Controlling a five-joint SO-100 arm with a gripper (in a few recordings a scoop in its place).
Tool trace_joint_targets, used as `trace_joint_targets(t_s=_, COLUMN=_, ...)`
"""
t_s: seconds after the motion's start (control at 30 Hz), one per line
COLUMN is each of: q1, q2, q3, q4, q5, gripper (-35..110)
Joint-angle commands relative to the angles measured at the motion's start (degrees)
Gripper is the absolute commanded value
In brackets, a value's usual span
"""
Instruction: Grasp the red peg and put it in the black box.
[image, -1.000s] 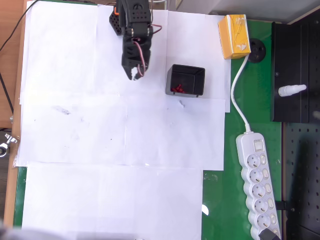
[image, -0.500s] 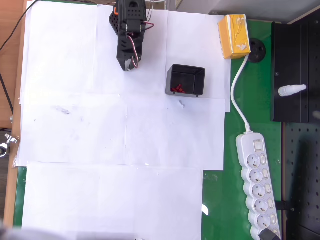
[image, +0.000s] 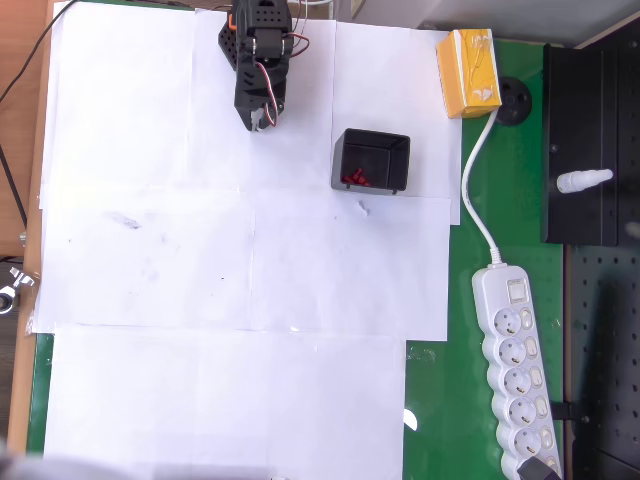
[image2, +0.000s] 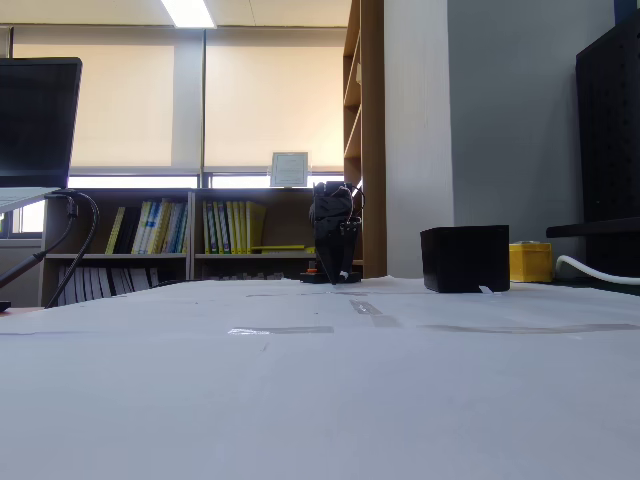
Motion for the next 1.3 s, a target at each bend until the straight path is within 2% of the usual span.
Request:
trace_joint_targets(t_s=0.0, q1=4.13, q2=-6.86, q3=-4.57, q4=6.33, q5=0.62, gripper=0)
trace_joint_targets(t_s=1.27, q1=5.89, q2=-6.86, q3=-4.57, q4=6.24, q5=0.97, gripper=0)
